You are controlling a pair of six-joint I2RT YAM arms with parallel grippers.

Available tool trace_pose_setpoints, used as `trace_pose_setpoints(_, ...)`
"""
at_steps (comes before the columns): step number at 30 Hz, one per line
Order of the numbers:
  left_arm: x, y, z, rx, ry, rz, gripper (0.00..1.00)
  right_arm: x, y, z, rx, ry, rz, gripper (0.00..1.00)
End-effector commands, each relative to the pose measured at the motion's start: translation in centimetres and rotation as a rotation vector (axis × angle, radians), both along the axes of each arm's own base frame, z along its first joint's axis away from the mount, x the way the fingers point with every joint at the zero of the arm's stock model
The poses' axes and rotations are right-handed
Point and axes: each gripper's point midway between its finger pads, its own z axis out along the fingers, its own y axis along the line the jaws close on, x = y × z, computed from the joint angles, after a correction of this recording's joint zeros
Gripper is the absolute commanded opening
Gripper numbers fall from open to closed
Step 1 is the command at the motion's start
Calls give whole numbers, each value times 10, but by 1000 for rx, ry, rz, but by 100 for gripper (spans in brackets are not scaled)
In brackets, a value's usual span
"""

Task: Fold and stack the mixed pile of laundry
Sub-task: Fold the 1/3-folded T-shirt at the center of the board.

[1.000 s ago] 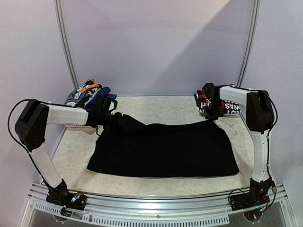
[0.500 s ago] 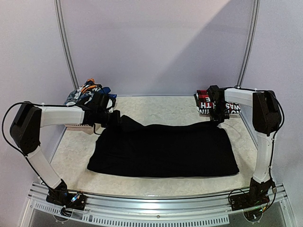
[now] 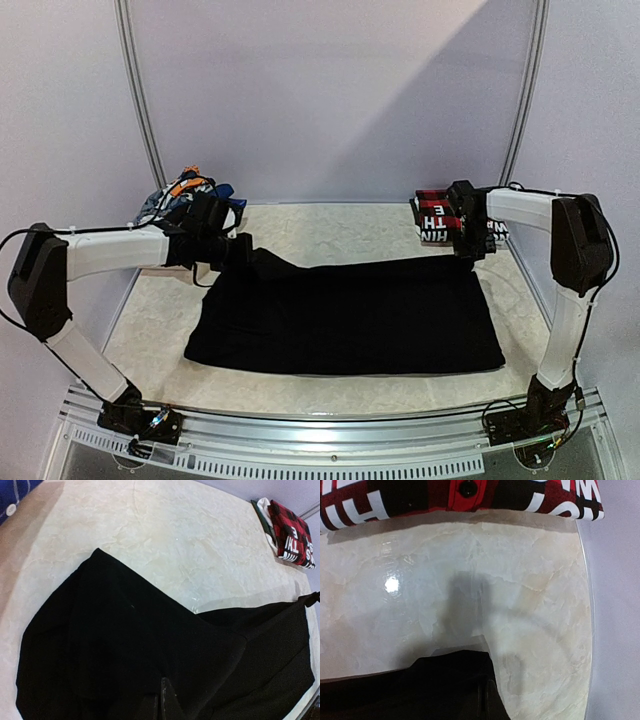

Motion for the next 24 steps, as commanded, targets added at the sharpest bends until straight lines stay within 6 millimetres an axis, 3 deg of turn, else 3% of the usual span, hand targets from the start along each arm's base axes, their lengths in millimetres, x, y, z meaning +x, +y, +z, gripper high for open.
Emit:
trace_pose_setpoints(1,-16,9,6,36,0,21,0,-1,-8,14,-27,-45,-22,0)
trace_pose_setpoints(9,-37,15,11,58,-9,34,0,-10,-10,26,-16,-77,-28,0)
trace_pose_setpoints(24,-70,21,20,89,-36,34,0,-46,-7,20,-8,-68,-28,0)
